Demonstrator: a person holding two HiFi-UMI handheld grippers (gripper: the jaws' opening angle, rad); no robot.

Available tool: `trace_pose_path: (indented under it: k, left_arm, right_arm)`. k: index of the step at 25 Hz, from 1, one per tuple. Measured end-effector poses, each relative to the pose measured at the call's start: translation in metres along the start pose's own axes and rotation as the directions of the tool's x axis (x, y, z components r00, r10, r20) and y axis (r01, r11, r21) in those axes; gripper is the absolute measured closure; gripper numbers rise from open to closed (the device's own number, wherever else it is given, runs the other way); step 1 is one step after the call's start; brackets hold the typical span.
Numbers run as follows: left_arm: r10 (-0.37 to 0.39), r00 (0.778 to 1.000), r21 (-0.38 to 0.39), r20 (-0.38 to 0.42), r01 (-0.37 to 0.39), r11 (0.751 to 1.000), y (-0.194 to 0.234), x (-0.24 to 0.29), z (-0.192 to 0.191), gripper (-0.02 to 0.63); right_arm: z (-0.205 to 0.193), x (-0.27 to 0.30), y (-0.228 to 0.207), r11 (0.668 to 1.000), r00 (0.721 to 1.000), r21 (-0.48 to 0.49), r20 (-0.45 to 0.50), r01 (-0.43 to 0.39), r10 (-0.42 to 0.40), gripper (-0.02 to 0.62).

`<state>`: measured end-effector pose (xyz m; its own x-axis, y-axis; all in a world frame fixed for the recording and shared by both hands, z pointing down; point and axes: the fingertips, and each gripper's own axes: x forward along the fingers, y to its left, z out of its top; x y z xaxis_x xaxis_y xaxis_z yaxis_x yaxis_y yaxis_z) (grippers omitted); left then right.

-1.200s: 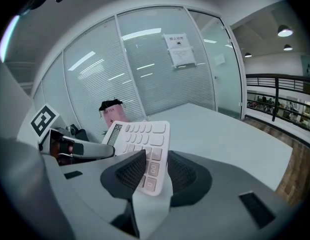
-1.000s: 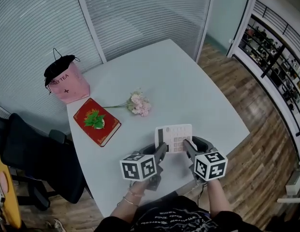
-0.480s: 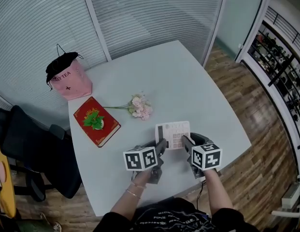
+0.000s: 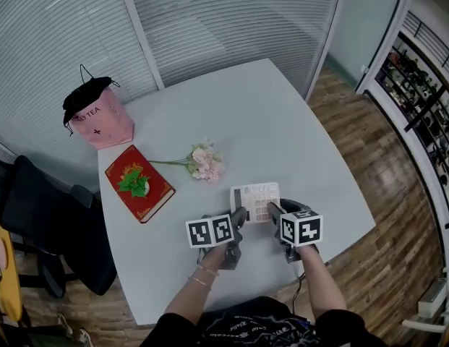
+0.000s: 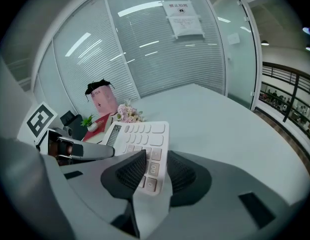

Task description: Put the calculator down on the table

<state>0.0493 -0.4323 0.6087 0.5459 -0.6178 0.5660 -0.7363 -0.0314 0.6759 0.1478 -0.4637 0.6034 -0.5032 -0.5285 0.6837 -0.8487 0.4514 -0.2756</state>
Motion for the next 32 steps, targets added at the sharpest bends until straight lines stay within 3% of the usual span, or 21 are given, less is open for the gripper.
trace_pose_path:
  k: [19, 32]
  left_arm:
    - [0.069, 0.994, -0.052, -0.08, -0.073, 0.996, 0.039, 0.052, 0.006, 0.499]
    - [0.077, 0.993, -0.088, -0.086, -0.085, 0.993, 0.05, 0.065, 0.016, 0.492]
  right_arm:
    - [-0.009, 0.06, -0.032, 0.999, 0.995, 0.053, -0.104, -0.003, 0.008, 0.454]
    - [-0.002, 0.081, -0.04, 0.999, 0.992, 0.051, -0.127, 0.007, 0.0, 0.454]
